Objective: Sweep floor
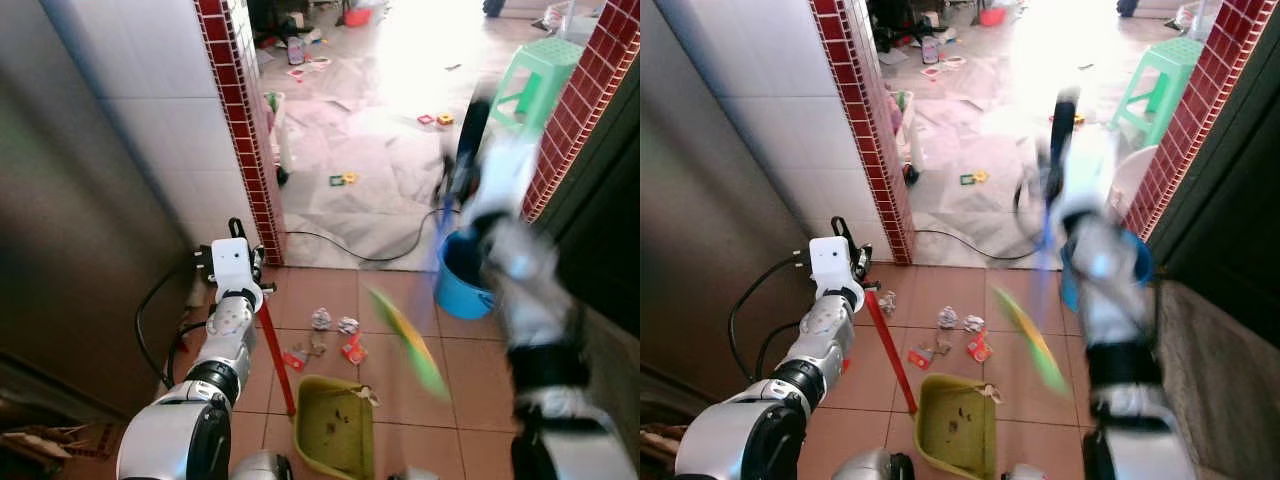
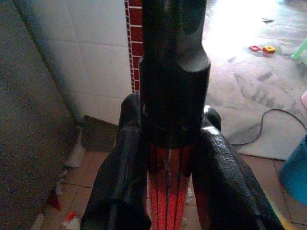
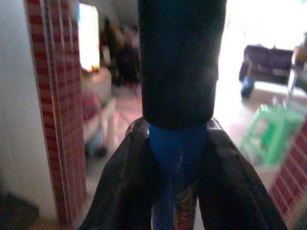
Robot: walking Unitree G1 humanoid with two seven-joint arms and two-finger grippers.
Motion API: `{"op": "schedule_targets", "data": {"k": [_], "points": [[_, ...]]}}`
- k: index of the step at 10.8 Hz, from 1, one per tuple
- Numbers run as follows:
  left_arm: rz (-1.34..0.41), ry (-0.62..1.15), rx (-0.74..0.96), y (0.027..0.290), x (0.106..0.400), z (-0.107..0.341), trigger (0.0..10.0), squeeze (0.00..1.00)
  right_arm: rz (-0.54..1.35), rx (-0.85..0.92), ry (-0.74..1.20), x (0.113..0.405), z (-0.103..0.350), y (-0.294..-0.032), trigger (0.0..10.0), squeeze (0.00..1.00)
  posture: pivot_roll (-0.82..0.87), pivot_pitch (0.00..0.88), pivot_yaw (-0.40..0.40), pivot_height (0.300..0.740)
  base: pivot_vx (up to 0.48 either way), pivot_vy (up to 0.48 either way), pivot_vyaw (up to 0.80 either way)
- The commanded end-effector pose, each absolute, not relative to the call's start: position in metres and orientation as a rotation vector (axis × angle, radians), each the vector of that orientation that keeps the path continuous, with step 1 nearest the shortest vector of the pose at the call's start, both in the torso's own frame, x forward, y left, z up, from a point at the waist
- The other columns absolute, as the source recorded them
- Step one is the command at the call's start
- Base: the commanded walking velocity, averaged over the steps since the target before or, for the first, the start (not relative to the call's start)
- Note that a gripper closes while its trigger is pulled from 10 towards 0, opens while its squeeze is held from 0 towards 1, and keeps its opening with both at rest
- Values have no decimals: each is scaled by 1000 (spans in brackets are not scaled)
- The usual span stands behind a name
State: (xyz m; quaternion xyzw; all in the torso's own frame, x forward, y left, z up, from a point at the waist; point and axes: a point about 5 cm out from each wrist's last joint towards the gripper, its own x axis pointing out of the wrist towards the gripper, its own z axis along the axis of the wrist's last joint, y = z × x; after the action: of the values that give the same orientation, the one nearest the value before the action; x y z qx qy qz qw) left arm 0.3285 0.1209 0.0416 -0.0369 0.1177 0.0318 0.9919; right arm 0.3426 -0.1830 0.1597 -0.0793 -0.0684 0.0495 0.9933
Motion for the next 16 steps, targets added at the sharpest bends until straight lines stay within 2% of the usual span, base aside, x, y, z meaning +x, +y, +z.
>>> {"op": "schedule_targets", "data": {"k": [1,4,6,7,8,12,15,16], "points": [[60,280,-25,127,324,33,10000,0,127,-119,-204,345,170,-172,10000,0,-186,0,98,740,0,0,0],[-129,400,-84,109,317,21,10000,0,194,-126,-144,344,148,-150,10000,0,-167,0,87,740,0,0,0],[-163,396,-43,106,317,22,10000,0,299,136,-136,343,154,-136,10000,0,-165,0,88,740,0,0,0],[-146,392,-55,108,318,23,10000,0,369,313,-186,343,174,-129,10000,0,-172,0,91,740,0,0,0],[-135,357,-77,111,323,29,10000,0,411,389,-276,347,205,-130,10000,0,-176,0,94,740,0,0,0],[-161,330,-106,105,326,35,10000,0,332,110,-344,355,219,-152,10000,0,-178,0,93,740,0,0,0],[-164,266,-171,107,327,42,10000,0,185,-117,-322,352,204,-171,10000,0,-174,0,95,740,0,0,0],[-137,173,-169,116,330,52,10000,0,124,-176,-286,349,187,-176,10000,0,-170,0,99,740,0,0,0]]}}
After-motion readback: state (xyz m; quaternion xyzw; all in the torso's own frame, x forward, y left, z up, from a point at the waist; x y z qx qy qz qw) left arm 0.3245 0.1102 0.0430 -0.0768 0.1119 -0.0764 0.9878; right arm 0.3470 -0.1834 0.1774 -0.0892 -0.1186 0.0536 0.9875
